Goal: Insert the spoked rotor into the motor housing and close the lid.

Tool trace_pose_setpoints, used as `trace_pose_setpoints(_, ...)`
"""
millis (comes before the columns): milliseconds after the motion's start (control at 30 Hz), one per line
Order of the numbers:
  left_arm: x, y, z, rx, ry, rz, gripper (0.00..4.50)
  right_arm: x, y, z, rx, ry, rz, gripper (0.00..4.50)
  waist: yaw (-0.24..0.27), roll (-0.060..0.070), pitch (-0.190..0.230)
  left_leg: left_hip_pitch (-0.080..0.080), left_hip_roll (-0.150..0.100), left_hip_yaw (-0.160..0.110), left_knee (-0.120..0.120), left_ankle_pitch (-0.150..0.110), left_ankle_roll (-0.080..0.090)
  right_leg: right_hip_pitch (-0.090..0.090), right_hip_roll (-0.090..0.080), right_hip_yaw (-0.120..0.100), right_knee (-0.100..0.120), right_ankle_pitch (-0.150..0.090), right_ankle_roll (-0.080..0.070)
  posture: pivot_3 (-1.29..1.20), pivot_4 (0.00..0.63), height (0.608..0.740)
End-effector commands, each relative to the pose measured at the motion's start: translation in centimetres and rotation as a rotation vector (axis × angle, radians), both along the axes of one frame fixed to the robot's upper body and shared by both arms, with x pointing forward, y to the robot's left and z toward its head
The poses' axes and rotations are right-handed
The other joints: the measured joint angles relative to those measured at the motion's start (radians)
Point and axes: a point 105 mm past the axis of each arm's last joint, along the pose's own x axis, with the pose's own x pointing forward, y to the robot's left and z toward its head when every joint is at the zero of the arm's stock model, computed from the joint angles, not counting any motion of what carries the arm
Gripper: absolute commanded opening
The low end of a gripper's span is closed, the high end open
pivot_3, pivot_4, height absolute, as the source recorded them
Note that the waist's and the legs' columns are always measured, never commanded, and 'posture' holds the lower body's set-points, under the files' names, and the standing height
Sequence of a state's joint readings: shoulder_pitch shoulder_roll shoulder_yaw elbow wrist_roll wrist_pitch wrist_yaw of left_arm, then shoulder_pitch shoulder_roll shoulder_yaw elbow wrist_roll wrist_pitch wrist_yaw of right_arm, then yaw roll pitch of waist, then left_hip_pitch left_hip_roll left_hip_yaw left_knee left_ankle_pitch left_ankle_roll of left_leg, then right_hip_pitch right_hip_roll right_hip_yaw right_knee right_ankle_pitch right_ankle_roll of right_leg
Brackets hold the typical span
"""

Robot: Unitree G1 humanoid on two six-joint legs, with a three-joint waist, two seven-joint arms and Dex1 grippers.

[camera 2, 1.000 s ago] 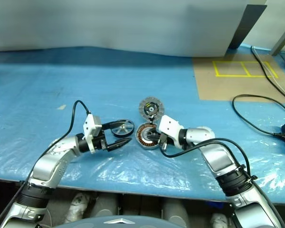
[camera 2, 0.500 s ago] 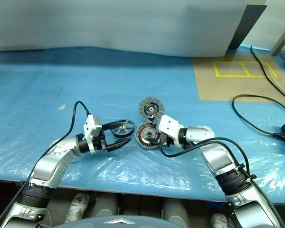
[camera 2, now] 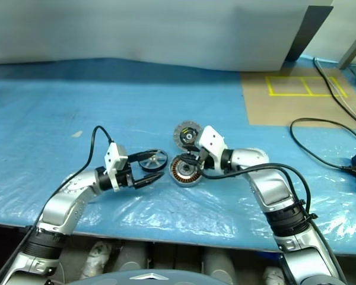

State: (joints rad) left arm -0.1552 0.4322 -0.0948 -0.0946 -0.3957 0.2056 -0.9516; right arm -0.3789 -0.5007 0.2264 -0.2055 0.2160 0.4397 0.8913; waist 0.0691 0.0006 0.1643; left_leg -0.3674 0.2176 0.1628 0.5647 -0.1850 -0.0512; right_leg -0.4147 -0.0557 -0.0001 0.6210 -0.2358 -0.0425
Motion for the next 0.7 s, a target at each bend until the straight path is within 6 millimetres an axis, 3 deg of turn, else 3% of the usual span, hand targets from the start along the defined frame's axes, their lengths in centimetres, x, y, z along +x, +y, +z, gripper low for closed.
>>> trace_pose_setpoints(33, -0.1, -0.2, 1.2, -0.010, -0.045, -0.015, 4.03, -0.5, 0.5, -1.0, -0.024, 0.010, 0.025, 0.17, 0.000, 0.000, 0.000, 0.000, 0.000, 0.000, 0.000, 0.000, 0.000, 0.000, 0.000, 0.000, 0.000, 0.000, 0.000, 0.00, 0.150, 0.740)
trace_pose_setpoints(67, -0.1, -0.2, 1.3, -0.010, -0.045, -0.015, 4.03, -0.5, 0.5, -1.2, -0.023, 0.017, 0.023, 0.01, 0.000, 0.000, 0.000, 0.000, 0.000, 0.000, 0.000, 0.000, 0.000, 0.000, 0.000, 0.000, 0.000, 0.000, 0.000, 0.00, 0.150, 0.740)
trace_pose_setpoints(300, -0.1, -0.3, 1.3, -0.010, -0.046, -0.013, 4.03, -0.3, 0.1, -2.3, -0.064, 0.026, 0.013, 0.01, -0.001, 0.000, 0.000, 0.000, 0.000, 0.000, 0.000, 0.000, 0.000, 0.000, 0.000, 0.000, 0.000, 0.000, 0.000, 0.00, 0.150, 0.740)
trace_pose_setpoints(533, 0.1, -0.5, 1.4, -0.015, -0.044, -0.016, 4.03, -0.9, -0.3, -6.0, -0.225, 0.020, 0.049, 0.01, -0.002, 0.000, 0.000, 0.000, 0.000, 0.000, 0.000, 0.000, 0.000, 0.000, 0.000, 0.000, 0.000, 0.000, 0.000, 0.00, 0.150, 0.740)
trace_pose_setpoints(700, 0.1, -0.7, 1.4, -0.017, -0.044, -0.020, 4.03, -0.8, -0.6, -7.5, -0.277, 0.029, 0.041, 0.01, -0.002, 0.000, 0.000, 0.007, 0.000, 0.000, 0.000, 0.000, 0.000, 0.006, 0.000, 0.000, 0.000, 0.000, 0.000, 0.00, 0.150, 0.740)
